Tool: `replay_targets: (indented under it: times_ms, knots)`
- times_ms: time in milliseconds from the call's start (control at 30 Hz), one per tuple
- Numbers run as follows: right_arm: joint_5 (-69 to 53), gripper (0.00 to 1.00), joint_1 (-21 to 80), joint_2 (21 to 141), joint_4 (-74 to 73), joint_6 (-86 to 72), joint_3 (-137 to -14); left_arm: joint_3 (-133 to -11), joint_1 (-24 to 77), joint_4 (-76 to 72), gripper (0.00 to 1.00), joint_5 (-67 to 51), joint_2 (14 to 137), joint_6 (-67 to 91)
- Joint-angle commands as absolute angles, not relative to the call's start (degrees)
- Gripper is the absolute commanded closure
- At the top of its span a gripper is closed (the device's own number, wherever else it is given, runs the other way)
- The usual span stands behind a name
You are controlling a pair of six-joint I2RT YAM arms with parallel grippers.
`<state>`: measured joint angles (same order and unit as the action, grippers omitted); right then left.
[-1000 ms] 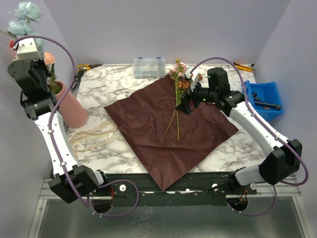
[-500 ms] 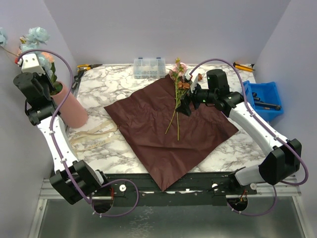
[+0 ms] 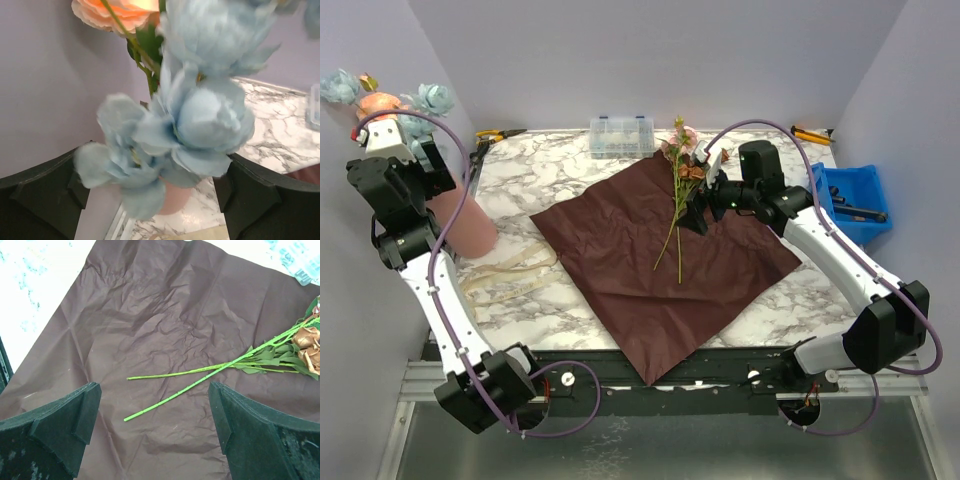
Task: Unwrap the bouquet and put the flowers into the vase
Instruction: Insert the fake flower into the vase.
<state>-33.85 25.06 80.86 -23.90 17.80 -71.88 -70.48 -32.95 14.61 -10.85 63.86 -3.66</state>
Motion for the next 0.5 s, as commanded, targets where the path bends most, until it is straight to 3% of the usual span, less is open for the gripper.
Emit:
replay_targets:
  times_ms: [0, 467]
  knots:
    - [-35.5, 0.0, 24.8, 79.2, -24.4, 17.2, -71.3, -69.8, -33.4, 21.5, 0.01, -13.8, 60.1, -2.0]
    - [-33.9, 0.0, 24.6, 79.5, -23.1, 13.7, -70.2, -66.0, -33.3, 34.4, 0.01, -38.2, 49.3, -4.4]
